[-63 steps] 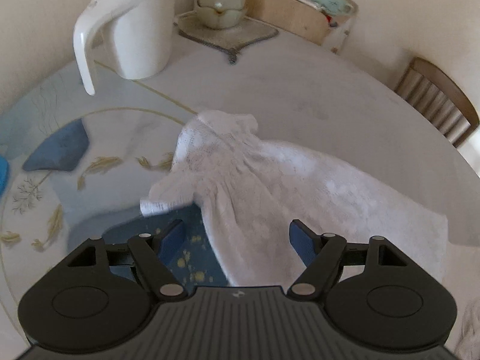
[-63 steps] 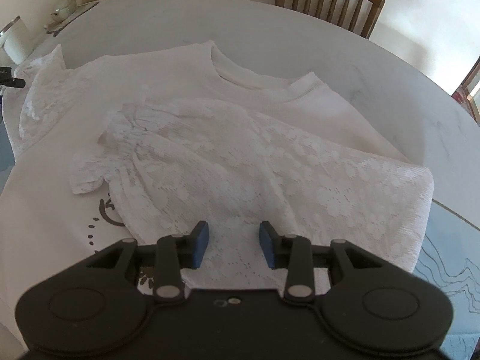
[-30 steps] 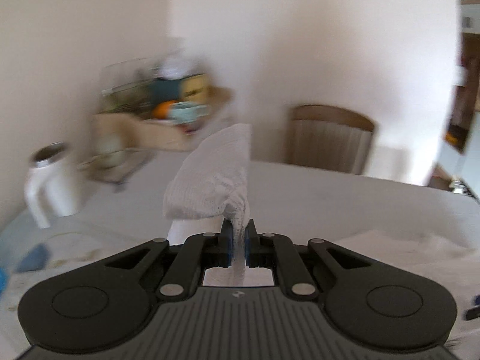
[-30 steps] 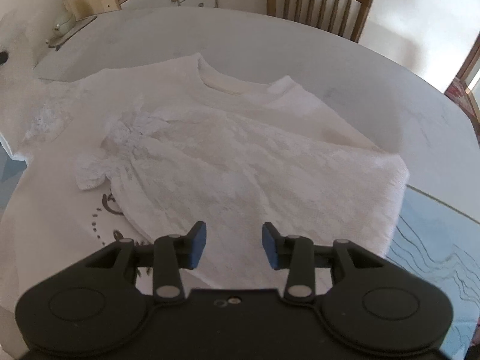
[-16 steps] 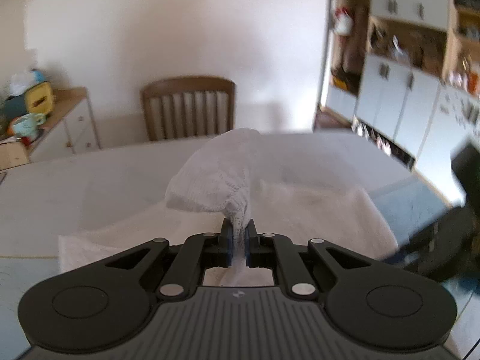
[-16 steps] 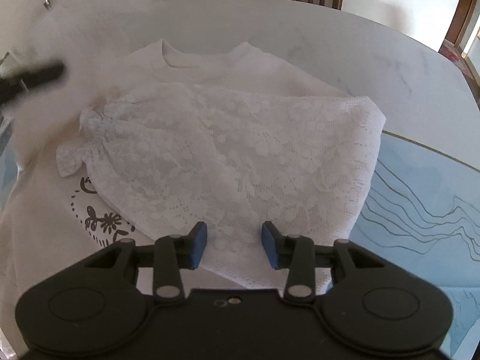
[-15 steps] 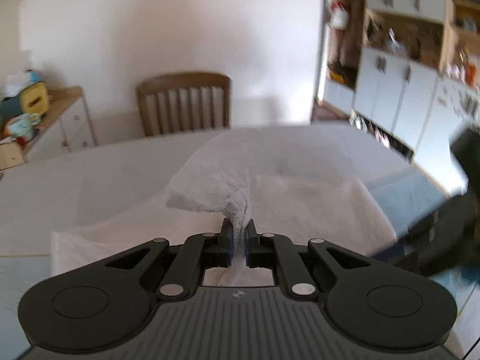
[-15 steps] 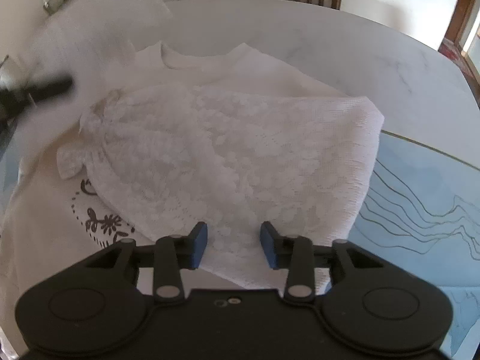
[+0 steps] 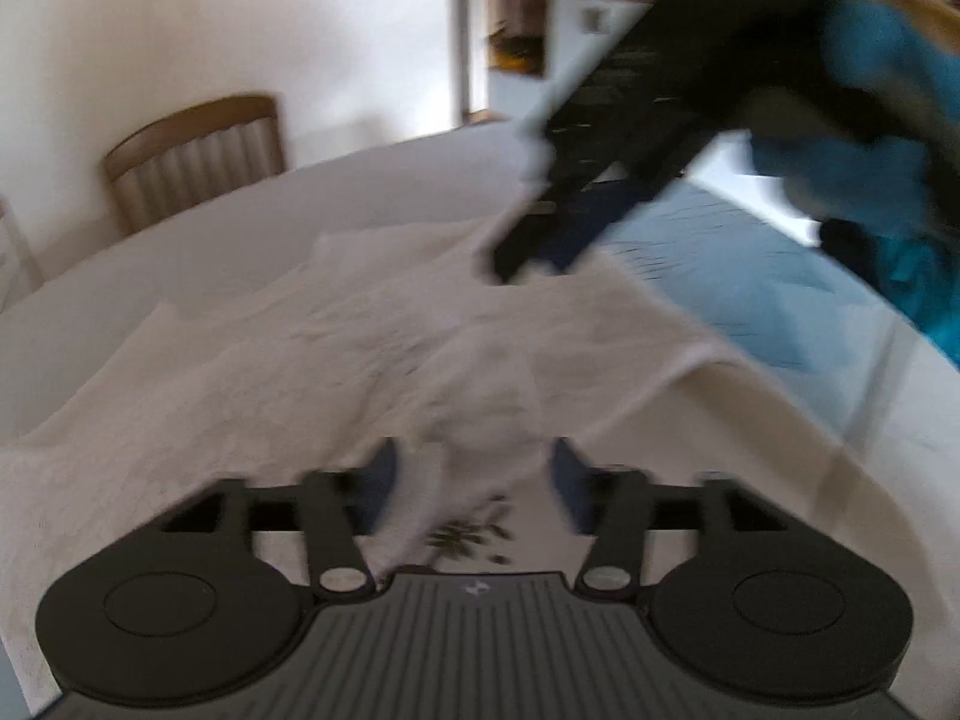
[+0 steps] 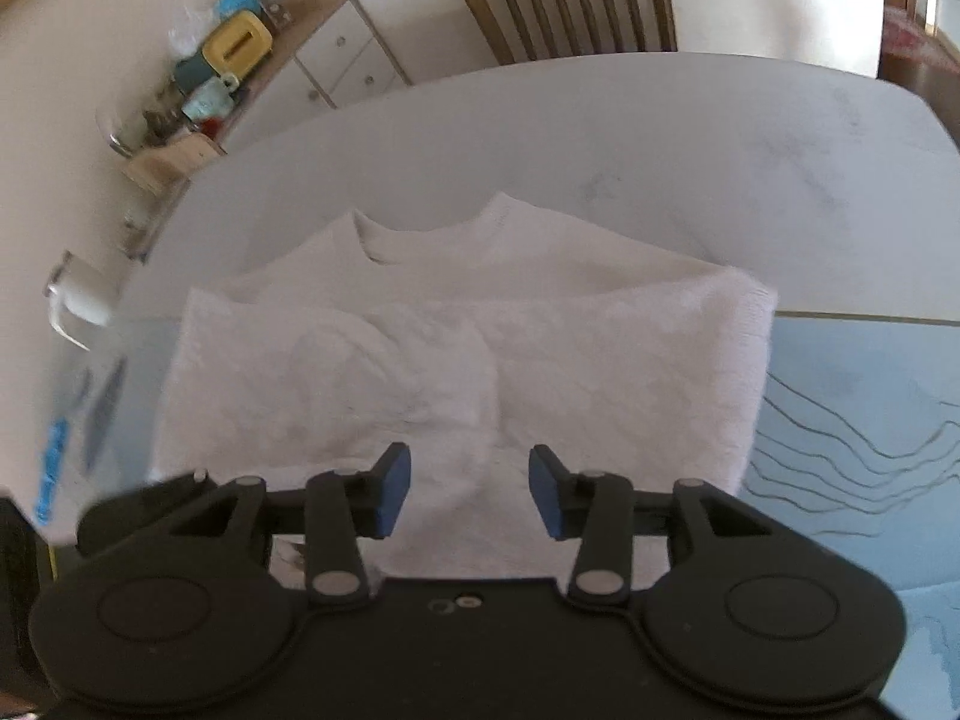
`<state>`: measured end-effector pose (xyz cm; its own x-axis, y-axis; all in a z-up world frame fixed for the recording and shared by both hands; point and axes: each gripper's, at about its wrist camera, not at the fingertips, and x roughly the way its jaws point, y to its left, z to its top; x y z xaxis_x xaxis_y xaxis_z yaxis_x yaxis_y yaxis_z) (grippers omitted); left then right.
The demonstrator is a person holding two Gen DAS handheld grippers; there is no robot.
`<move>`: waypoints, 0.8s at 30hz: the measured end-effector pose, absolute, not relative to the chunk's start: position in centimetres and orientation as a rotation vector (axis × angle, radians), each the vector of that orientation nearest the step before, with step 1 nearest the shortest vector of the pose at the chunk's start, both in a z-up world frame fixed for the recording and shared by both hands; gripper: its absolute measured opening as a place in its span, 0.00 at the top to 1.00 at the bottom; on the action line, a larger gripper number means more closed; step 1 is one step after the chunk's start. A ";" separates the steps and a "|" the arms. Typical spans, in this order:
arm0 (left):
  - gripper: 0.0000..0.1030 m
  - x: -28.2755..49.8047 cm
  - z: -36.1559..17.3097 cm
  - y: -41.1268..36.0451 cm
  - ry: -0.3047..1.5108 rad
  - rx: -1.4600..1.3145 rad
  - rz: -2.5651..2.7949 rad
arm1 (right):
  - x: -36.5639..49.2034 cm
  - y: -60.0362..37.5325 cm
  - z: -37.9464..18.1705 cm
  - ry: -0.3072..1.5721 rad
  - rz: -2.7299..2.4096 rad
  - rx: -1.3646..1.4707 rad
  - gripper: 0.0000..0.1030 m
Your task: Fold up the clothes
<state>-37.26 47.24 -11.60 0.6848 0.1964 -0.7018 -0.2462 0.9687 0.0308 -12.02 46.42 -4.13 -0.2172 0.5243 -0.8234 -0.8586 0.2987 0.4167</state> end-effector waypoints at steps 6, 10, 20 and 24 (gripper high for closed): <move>0.40 -41.3 -11.3 51.1 0.787 -0.095 0.359 | -12.9 48.5 -6.1 1.269 1.271 -0.417 0.00; 0.40 -44.4 -11.8 55.4 0.803 -0.169 0.487 | -13.9 49.6 -7.2 1.277 1.242 -0.414 0.00; 0.40 -47.9 -14.1 60.8 0.835 -0.270 0.607 | -15.4 49.4 -6.5 1.166 1.178 -0.505 0.63; 0.40 -47.6 -13.9 61.0 0.825 -0.250 0.593 | -14.0 49.0 -6.6 1.191 1.159 -0.482 0.79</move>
